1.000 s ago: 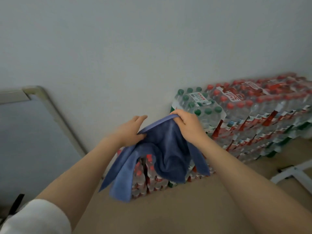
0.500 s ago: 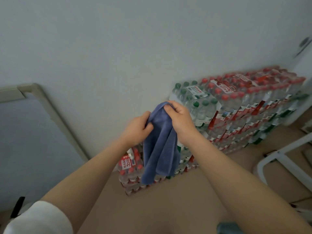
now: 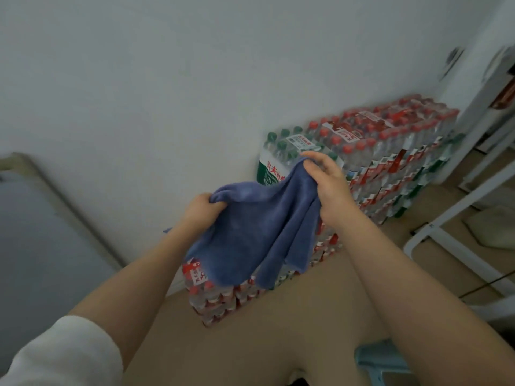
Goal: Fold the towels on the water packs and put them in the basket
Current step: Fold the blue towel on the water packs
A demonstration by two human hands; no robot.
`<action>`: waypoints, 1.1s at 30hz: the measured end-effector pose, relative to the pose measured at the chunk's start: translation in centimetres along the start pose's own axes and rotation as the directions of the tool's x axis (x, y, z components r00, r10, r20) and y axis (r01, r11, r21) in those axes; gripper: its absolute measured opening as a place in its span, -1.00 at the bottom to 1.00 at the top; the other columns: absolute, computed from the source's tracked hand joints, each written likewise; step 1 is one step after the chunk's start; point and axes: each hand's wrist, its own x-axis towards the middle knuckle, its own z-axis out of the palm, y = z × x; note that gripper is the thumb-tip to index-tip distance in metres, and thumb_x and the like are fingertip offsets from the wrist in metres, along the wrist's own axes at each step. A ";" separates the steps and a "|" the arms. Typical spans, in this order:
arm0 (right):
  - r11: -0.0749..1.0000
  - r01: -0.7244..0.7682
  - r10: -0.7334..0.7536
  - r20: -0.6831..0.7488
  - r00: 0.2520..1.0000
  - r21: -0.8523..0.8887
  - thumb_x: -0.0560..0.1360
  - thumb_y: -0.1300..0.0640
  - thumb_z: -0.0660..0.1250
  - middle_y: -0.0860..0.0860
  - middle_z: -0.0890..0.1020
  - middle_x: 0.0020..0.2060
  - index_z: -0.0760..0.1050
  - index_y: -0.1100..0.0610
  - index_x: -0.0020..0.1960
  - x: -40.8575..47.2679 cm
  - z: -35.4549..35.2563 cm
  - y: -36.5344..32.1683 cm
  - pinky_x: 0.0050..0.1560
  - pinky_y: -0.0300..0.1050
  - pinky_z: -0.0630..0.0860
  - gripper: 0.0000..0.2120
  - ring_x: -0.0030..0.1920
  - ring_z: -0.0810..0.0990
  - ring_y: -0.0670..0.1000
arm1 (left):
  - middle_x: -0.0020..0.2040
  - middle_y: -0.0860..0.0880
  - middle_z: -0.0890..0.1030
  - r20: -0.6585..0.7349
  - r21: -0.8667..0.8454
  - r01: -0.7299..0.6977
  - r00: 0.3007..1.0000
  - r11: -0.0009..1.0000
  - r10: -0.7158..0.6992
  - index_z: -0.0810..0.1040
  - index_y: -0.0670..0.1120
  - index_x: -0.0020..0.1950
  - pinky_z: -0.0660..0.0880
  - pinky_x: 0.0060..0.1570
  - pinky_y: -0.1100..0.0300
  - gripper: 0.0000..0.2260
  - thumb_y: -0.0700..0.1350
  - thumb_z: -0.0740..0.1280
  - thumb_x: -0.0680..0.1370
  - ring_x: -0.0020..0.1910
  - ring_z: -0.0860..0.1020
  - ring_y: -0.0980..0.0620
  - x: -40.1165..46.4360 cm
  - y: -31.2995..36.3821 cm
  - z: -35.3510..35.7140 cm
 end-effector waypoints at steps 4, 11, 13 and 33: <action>0.975 0.057 0.019 0.338 0.941 -0.213 0.51 0.25 0.30 -0.02 0.65 -0.15 0.42 0.02 0.28 1.2 -0.2 0.1 -0.20 -0.29 0.57 -0.63 -0.21 0.65 -0.12 | -0.21 -0.17 0.55 0.060 -0.241 -0.146 0.984 0.959 0.165 0.55 -0.23 -0.12 0.42 -0.29 0.16 -0.87 -0.16 0.33 0.48 -0.20 0.49 -0.01 -0.8 6.9 -1.3; 0.916 0.192 -0.002 0.474 0.881 -0.353 0.49 0.28 0.32 0.03 0.65 -0.14 0.55 0.12 0.03 4.8 -1.9 -1.3 -0.01 -0.19 0.58 -0.85 -0.16 0.63 -0.11 | -0.31 -0.06 0.46 0.069 -0.210 -0.376 0.915 0.902 0.397 0.48 -0.20 -0.15 0.35 -0.26 0.23 -0.87 -0.17 0.39 0.45 -0.31 0.41 0.06 0.0 14.0 0.5; 0.950 0.146 -0.013 0.432 0.902 -0.276 0.50 0.28 0.30 0.00 0.64 -0.14 0.54 0.09 0.01 6.5 -3.5 -1.9 -0.07 -0.25 0.59 -0.86 -0.18 0.65 -0.13 | -0.32 0.01 0.46 0.062 -0.174 -0.394 0.910 0.902 0.409 0.46 -0.12 -0.18 0.34 -0.29 0.30 -0.88 -0.15 0.39 0.47 -0.33 0.39 0.11 1.2 13.7 1.7; 0.927 0.176 0.017 0.504 0.864 -0.332 0.53 0.24 0.26 -0.10 0.67 -0.20 0.50 -0.01 0.05 15.8 -14.2 -3.8 -0.10 -0.27 0.56 -0.81 -0.14 0.65 -0.14 | -0.27 0.07 0.51 0.148 -0.230 -0.379 0.897 0.897 0.417 0.35 0.02 0.36 0.41 -0.27 0.40 -0.52 -0.12 0.39 0.47 -0.37 0.50 0.24 7.1 21.4 11.1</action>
